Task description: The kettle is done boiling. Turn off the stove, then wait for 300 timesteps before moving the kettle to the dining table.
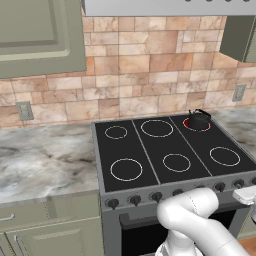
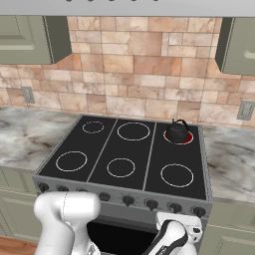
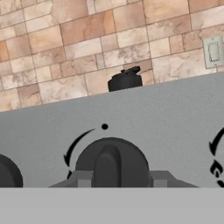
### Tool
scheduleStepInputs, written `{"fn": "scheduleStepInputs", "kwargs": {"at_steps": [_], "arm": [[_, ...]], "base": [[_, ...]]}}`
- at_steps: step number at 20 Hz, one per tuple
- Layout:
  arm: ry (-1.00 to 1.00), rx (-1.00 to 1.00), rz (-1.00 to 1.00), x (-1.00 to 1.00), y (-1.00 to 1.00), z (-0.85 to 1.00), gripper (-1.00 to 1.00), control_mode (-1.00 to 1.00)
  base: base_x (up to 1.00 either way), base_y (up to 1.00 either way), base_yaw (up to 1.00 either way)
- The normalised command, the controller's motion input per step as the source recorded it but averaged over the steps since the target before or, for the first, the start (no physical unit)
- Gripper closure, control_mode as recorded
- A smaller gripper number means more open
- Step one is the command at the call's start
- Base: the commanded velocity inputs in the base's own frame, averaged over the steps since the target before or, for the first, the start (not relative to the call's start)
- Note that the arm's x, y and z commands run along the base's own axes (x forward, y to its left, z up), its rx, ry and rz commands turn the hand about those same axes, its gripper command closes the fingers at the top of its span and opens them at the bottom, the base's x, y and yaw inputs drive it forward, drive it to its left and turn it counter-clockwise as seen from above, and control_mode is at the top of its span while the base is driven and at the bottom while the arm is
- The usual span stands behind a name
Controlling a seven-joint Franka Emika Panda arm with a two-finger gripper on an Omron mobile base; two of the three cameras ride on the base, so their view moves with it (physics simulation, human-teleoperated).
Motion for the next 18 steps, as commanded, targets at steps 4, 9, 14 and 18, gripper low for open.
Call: {"fn": "scheduleStepInputs", "kwargs": {"at_steps": [4,9,14,18], "arm": [[0.00,0.00,0.00,0.00,0.01,0.00,1.00,-1.00],[-0.05,-0.01,-0.02,-0.01,0.19,0.01,1.00,-1.00],[-0.02,-0.03,-0.04,0.00,0.27,0.00,1.00,-1.00],[0.00,-0.01,-0.04,0.00,0.20,0.00,1.00,-1.00]], "base": [[0.00,0.00,0.00],[0.00,0.00,0.00],[0.00,0.00,0.00],[0.00,0.00,0.00]]}}
